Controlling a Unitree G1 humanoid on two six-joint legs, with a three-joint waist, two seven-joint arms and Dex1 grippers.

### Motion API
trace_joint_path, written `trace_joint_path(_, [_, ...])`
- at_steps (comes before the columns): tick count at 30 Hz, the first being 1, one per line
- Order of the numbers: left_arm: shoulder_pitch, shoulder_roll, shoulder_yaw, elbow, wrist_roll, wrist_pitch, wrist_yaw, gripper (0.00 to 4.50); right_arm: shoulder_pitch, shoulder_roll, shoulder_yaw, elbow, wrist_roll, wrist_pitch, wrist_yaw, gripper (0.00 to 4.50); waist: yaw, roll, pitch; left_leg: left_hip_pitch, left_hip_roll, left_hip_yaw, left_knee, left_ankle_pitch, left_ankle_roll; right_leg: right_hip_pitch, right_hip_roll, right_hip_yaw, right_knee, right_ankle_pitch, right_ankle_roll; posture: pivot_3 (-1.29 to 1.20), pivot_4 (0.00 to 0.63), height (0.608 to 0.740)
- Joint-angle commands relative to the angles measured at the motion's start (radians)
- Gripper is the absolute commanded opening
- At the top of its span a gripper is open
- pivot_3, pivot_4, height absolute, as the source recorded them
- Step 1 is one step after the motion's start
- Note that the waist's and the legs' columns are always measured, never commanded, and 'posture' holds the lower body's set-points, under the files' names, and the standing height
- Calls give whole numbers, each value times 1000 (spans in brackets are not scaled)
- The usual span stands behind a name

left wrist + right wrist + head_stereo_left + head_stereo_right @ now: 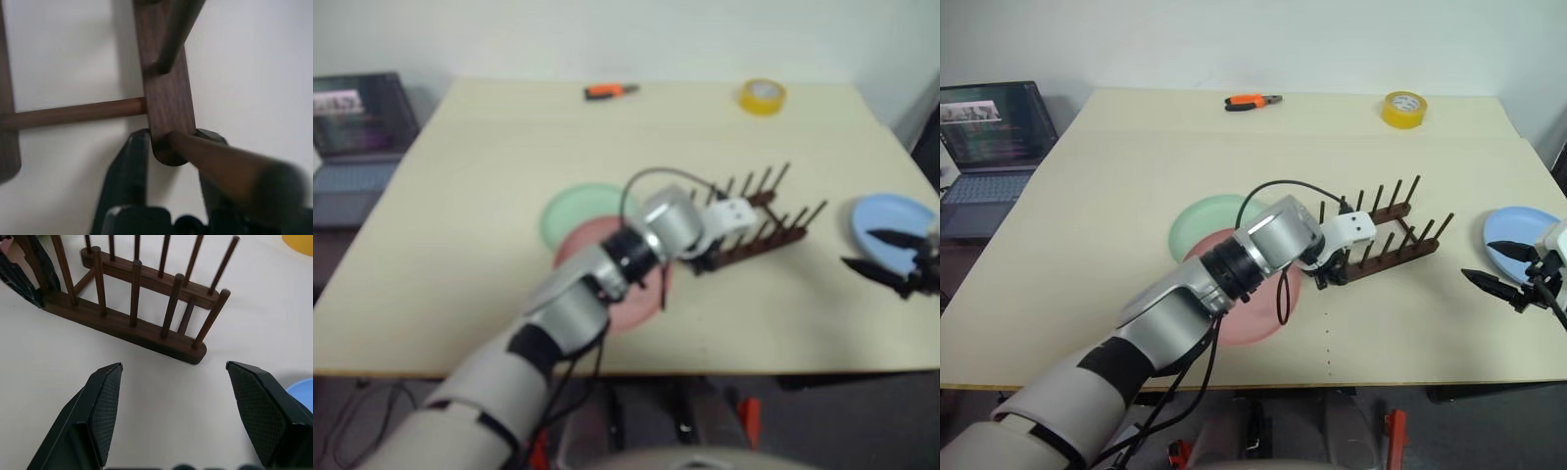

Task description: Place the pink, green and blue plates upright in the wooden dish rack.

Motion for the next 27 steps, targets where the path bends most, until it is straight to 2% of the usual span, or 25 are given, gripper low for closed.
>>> trace_joint_path(1, [-17, -8, 20, 0, 19, -25, -7, 1007, 6, -4, -44, -23, 15, 3, -7, 3708, 0, 0, 0, 0, 0, 0, 0, 0, 0, 0, 0, 0, 0, 0, 0, 0, 150, 740])
trace_joint_path(11, [1, 29, -2, -57, 32, -77, -84, 1007, 15, -10, -55, -11, 16, -2, -5, 3708, 0, 0, 0, 0, 0, 0, 0, 0, 0, 0, 0, 0, 0, 0, 0, 0, 150, 740])
trace_joint_path(18, [27, 80, -35, -117, 59, -196, -177, 1007, 4, -16, -52, 8, 12, -9, 0, 3708, 0, 0, 0, -1, 0, 0, 0, 0, 0, 0, 0, 0, 0, 0, 0, 0, 150, 740])
trace_joint_path(27, [23, 90, -11, -36, 110, -328, -206, 1007, -11, -24, -41, 25, 6, -16, 12, 3708, 0, 0, 0, -1, 0, 0, 0, 0, 0, -1, 0, 0, 0, 0, 0, 0, 150, 740])
